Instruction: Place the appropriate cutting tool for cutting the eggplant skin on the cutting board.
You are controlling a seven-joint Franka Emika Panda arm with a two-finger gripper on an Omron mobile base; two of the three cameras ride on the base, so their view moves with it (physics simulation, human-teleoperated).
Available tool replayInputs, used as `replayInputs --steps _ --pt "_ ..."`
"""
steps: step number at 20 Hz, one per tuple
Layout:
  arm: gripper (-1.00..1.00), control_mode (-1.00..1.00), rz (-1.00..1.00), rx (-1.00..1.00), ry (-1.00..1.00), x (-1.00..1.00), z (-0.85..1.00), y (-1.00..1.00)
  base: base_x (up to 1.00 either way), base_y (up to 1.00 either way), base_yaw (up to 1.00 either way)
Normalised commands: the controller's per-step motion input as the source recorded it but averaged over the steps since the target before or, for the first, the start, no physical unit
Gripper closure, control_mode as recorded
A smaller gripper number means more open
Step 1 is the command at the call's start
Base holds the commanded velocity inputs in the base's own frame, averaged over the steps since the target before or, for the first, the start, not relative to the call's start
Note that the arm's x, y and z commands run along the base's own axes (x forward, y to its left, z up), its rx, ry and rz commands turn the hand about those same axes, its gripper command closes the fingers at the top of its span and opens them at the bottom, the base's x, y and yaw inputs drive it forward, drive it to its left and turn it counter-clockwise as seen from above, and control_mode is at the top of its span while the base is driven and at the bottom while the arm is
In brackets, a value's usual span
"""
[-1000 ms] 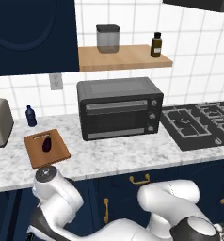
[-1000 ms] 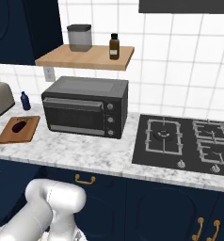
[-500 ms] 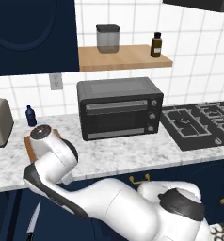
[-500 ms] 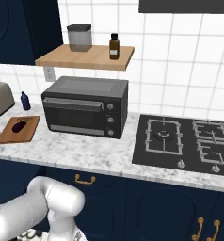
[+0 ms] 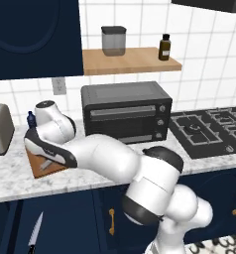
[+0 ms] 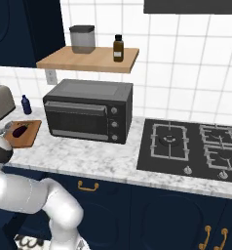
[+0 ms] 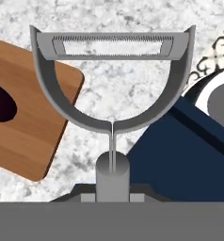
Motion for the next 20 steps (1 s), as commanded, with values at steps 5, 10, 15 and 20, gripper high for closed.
replayInputs --steps 5,10,15,20 --pt "1.0 -1.0 0.0 -0.04 0.19 0.84 -0.64 0.46 0.0 0.0 0.0" --pt "1.0 -1.0 0.0 -0.03 0.11 0.81 -0.55 0.27 0.0 0.0 0.0" --pt "1.0 -1.0 -0.01 -0.02 0.04 0.51 -0.44 0.22 0.0 0.0 0.0" --pt "-1.0 -1.0 0.0 0.0 0.0 0.07 -0.46 0.04 0.0 0.0 0.0"
